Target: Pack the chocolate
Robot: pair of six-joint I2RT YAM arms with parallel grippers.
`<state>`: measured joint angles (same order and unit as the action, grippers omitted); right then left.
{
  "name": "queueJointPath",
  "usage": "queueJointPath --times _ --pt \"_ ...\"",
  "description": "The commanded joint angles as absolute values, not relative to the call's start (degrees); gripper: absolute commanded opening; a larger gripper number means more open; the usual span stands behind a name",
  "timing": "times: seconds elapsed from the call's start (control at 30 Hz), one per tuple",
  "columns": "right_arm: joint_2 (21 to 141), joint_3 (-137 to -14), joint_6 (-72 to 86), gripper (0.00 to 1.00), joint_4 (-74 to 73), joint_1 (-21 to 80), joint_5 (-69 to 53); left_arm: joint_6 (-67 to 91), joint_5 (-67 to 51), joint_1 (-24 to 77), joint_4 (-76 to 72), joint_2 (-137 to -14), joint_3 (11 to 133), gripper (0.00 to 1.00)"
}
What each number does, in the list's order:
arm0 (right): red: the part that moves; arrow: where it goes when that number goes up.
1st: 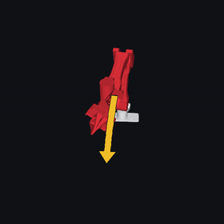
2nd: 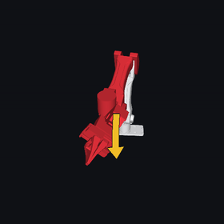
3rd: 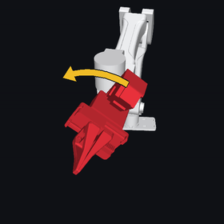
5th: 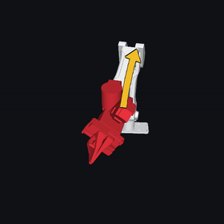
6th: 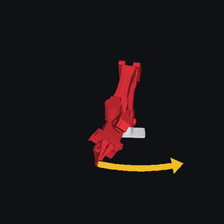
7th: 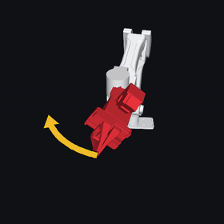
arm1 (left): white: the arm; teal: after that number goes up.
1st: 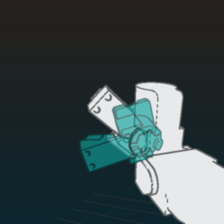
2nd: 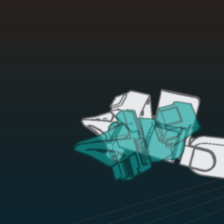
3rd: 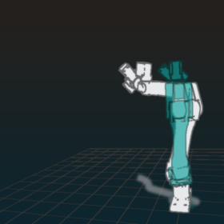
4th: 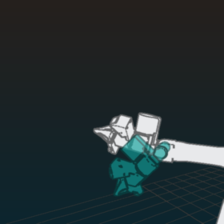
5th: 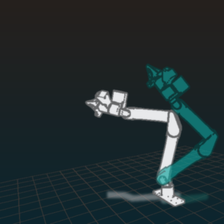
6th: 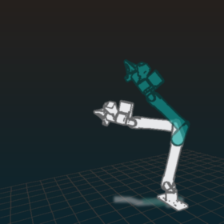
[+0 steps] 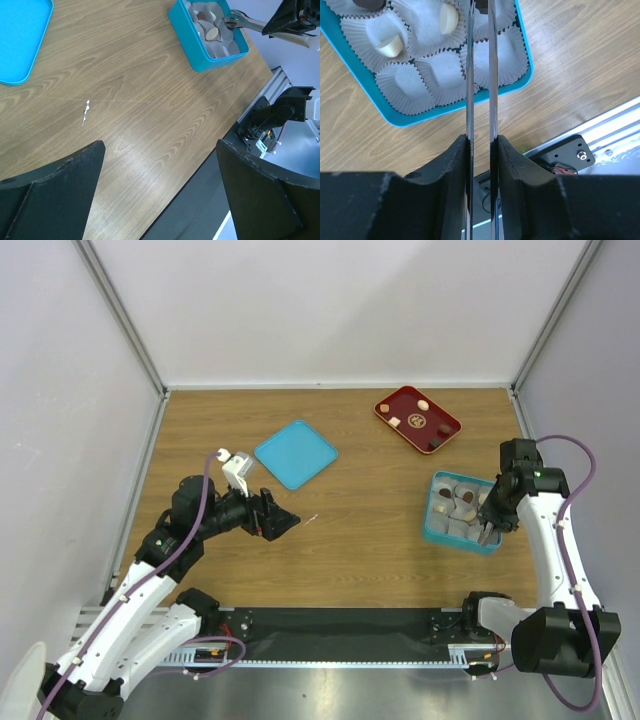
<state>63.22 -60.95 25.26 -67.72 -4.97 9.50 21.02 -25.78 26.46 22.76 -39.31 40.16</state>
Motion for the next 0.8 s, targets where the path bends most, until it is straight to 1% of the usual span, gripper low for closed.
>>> queueJointPath --times 0.0,0.27,0.5,0.57,0.77 --pt "63.72 -61.35 25.49 0.28 -66.01 -5.45 11.25 21.36 -26.81 26.46 20.92 -38.94 40.17 1.0" --pt "65.04 -61.52 24.61 0.32 -64.6 -6.59 12.39 21.36 -26.72 26.46 21.09 -38.94 40.17 1.0" --pt "65.48 -61.08 24.08 0.35 -63.63 -6.86 11.87 21.27 -26.54 26.46 21.18 -39.02 40.17 1.0" --pt "65.39 -61.08 24.08 0.37 -63.63 -6.86 11.87 21.27 -26.54 26.46 21.18 -38.85 40.17 1.0" --pt "64.95 -61.08 23.99 0.38 -63.63 -6.86 11.51 21.27 -26.46 26.46 21.09 -38.67 40.17 1.0"
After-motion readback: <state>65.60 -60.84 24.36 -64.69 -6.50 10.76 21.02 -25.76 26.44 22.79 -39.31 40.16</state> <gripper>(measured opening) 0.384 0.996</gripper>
